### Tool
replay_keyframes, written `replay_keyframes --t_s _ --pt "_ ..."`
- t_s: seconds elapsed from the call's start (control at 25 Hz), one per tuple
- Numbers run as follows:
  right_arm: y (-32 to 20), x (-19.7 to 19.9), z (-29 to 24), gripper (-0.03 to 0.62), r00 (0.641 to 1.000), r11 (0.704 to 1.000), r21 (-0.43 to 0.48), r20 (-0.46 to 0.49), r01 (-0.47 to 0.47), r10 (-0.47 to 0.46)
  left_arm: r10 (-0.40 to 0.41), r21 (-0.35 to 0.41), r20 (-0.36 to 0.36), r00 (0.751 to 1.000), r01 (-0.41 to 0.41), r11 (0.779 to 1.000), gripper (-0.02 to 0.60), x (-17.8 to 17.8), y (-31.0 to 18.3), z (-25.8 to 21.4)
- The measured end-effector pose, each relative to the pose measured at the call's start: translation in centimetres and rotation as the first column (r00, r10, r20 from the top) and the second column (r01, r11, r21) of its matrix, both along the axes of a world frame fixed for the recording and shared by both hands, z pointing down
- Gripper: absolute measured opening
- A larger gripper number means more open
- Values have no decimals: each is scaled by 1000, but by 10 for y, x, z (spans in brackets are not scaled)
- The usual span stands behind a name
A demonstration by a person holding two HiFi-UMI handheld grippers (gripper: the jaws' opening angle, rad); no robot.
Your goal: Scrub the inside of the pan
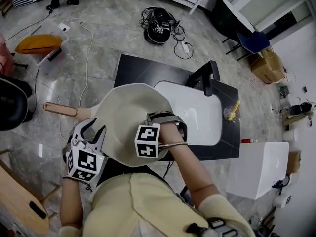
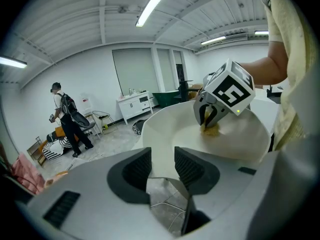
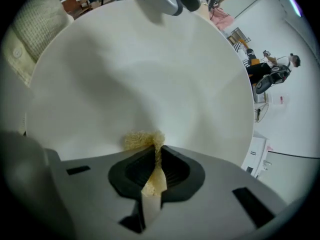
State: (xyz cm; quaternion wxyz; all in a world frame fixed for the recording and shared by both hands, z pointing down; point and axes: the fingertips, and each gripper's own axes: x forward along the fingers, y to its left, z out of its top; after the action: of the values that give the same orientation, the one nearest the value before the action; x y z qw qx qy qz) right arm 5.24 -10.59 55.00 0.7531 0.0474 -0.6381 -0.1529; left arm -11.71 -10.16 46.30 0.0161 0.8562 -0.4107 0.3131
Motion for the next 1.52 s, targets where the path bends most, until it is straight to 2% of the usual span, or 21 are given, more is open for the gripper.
replay_keyframes --t_s 0.24,0.44,0.68,1.08,1.2,1.32,1.52 --pt "-29 2 -5 45 1000 989 143 2 -26 26 -6 -1 0 1000 6 1000 149 0 -1 1" --pt "-47 -1 -11 44 996 971 226 66 -77 64 -9 1 -7 1000 9 1000 149 1 0 -1" --pt "-71 -7 -17 45 985 926 350 142 -141 96 -11 2 -13 1000 11 1000 149 0 -1 1" --pt "-89 -24 -29 46 963 869 456 259 -192 77 -11 -1 -17 1000 11 1000 149 0 0 0" --pt "-90 -31 -33 46 936 867 437 340 -240 87 -9 -2 -18 1000 9 1000 149 1 -1 0" --pt "-88 -33 -39 45 886 860 385 438 -335 149 -8 -1 -21 1000 8 1000 149 0 0 -2" --pt "-88 -24 -44 46 796 820 314 550 -478 253 -6 1 -25 1000 6 1000 149 0 0 -2"
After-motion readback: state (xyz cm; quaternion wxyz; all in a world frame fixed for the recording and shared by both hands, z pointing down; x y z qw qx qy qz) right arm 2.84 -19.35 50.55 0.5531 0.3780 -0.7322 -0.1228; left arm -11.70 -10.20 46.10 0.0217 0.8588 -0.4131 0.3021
